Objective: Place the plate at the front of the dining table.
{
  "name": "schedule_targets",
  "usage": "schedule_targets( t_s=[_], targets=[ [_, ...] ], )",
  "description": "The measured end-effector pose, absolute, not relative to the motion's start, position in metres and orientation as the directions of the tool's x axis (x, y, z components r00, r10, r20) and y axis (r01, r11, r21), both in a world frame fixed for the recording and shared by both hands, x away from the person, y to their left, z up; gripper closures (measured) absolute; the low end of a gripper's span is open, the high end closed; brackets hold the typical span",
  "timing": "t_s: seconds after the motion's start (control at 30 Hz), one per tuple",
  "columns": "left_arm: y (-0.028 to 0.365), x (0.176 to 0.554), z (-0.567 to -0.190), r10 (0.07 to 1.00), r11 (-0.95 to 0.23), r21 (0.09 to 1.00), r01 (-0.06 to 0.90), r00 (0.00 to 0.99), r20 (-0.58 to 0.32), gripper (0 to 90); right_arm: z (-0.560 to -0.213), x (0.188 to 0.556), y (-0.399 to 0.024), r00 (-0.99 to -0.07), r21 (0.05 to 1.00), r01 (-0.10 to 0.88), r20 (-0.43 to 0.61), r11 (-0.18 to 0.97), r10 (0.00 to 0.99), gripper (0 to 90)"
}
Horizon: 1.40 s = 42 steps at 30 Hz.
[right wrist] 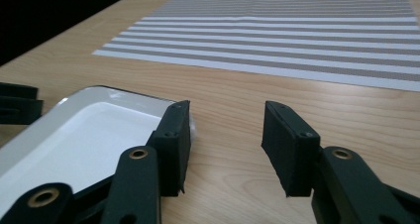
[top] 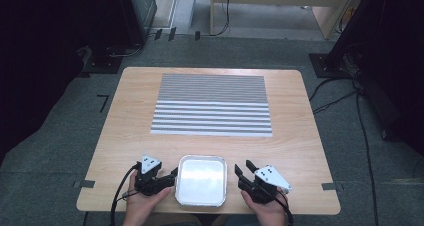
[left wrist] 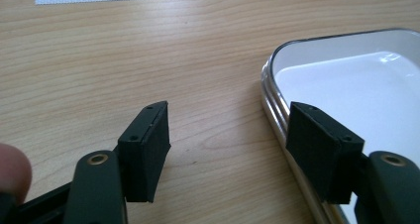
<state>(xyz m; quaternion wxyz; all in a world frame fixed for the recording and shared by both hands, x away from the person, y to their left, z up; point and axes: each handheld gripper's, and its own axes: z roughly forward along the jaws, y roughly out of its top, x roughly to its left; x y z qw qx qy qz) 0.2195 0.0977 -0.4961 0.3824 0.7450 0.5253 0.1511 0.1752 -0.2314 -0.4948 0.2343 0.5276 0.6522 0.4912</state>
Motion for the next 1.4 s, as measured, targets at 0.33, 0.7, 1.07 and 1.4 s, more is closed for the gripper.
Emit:
schedule_targets(
  t_s=[0.33,0.7,1.07,1.4],
  targets=[
    [0.102,0.220,-0.492,0.832,-0.109,0.718,0.688,0.458,-0.313,49.5,-0.497,0.173,-0.223,-0.366,0.858,0.507,0.304,-0.085,0.879,62.7],
    [0.097,0.219,-0.492,0.772,-0.136,0.712,0.689,0.524,-0.359,68.5,-0.501,0.177,-0.223,-0.363,0.752,0.631,0.503,-0.190,0.785,79.0],
    [0.100,0.222,-0.496,0.752,-0.125,0.681,0.722,0.516,-0.409,77.9,-0.511,0.187,-0.231,-0.286,0.617,0.728,0.669,-0.299,0.686,82.7],
    [0.104,0.225,-0.497,0.736,-0.103,0.671,0.734,0.510,-0.445,79.3,-0.520,0.194,-0.238,-0.211,0.493,0.785,0.783,-0.376,0.585,82.8]
  ],
)
